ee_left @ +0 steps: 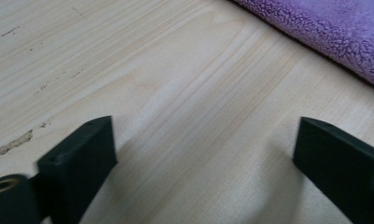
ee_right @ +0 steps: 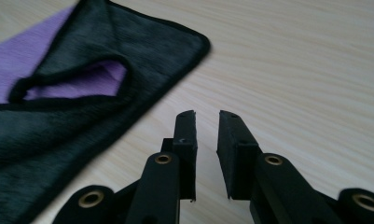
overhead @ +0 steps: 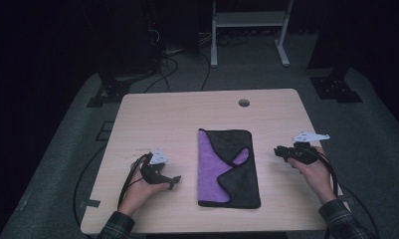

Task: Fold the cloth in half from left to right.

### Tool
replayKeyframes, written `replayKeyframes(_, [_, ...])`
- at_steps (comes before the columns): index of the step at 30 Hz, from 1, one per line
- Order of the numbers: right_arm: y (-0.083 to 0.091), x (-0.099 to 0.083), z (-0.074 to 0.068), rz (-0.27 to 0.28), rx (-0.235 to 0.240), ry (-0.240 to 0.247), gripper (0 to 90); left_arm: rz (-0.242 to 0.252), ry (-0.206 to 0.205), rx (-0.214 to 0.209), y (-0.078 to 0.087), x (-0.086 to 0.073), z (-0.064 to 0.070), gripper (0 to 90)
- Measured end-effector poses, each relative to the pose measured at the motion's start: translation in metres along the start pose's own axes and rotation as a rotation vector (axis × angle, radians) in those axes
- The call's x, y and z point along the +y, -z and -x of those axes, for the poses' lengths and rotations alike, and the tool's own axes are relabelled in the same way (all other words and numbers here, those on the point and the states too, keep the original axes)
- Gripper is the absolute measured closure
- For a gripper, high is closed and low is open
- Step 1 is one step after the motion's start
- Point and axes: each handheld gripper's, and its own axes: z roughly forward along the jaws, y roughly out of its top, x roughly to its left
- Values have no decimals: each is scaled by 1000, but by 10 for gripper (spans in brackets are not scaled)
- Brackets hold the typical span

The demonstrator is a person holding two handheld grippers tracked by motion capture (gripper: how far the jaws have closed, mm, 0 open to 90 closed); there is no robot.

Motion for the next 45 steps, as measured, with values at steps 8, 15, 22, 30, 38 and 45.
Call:
replayKeyframes(8, [-12, 18, -32, 15, 115, 52, 718, -5, -3, -2, -1, 0, 0, 0])
replayKeyframes(15, [-27, 26, -56, 11, 192, 98, 690, -5, -3, -3, -1, 0, 0, 0])
replayKeyframes(22, [-45, 30, -80, -1, 280, 119, 658, -5, -3, -4, -1, 0, 0, 0])
replayKeyframes(30, [-65, 26, -94, -60, 293, 150, 644, -5, -3, -3, -1, 0, 0, 0])
replayKeyframes(38, [-72, 27, -94, -87, 295, 158, 867, -5, -3, -3, -1, 0, 0, 0])
replayKeyframes(45, [-64, 46, -89, -8, 267, 147, 873, -5, -3, -3, -1, 0, 0, 0])
